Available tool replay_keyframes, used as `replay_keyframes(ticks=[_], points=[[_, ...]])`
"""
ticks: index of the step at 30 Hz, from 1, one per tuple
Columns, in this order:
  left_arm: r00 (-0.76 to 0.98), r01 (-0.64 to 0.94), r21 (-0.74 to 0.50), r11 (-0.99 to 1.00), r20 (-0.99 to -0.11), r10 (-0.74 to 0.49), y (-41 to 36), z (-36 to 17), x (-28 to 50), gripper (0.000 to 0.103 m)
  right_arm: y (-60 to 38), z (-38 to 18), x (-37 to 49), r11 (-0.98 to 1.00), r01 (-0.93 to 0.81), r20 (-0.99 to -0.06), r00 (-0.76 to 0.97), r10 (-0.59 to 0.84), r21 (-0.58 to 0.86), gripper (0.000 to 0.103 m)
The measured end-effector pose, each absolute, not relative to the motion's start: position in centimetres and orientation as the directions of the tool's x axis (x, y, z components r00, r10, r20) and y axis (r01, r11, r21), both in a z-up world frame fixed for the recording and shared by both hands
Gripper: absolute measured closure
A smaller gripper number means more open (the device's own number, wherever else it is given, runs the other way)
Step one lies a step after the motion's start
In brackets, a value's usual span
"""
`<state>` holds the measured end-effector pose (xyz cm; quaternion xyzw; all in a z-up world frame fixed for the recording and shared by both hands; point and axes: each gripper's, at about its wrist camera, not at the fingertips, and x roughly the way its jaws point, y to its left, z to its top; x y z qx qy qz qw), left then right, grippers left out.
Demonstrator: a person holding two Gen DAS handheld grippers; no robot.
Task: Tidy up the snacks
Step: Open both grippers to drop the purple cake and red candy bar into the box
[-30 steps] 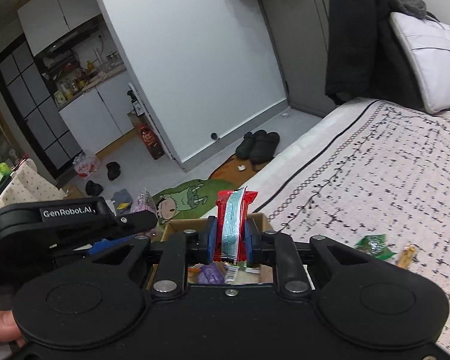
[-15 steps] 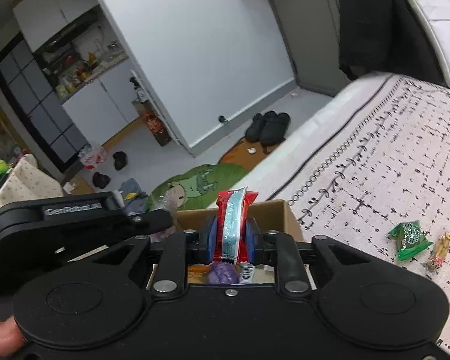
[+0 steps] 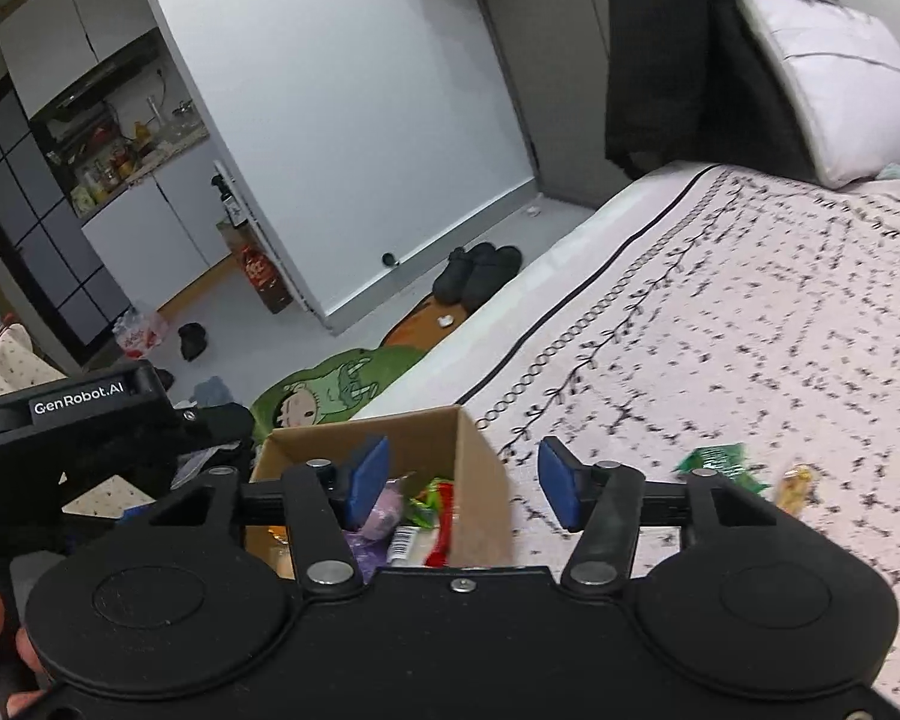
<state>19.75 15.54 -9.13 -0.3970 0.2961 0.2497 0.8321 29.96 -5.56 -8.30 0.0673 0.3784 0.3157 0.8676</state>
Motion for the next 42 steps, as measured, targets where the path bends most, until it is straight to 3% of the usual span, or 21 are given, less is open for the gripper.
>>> replay_keyframes(ticks=[7,15,35,42], points=[[0.703,-0.635,-0.483,0.603,-0.685,0.192,13.9,-8.4,20.3,0.026,-7.8,-7.9,30.2,0.816,-0.485,-0.605,0.560,0.565,0.314,0.030],[0.701,-0.600,-0.428,0.676,-0.689,0.185,11.6,-8.0,21.3,0.014,-10.7,-7.8,30.5,0.846,-0.449,-0.598,0.606,0.525,0.288,0.006],[0.738,-0.482,-0.373,0.793,-0.661,0.137,6.5,-8.2,23.4,0.009,-16.6,-11.5,32.6,0.883,-0.386,-0.609,0.643,0.465,0.266,0.001],[0.745,-0.424,-0.342,0.838,-0.659,0.108,4.5,-9.0,24.3,0.009,-18.1,-15.4,33.6,0.882,-0.355,-0.633,0.614,0.471,0.311,0.005]])
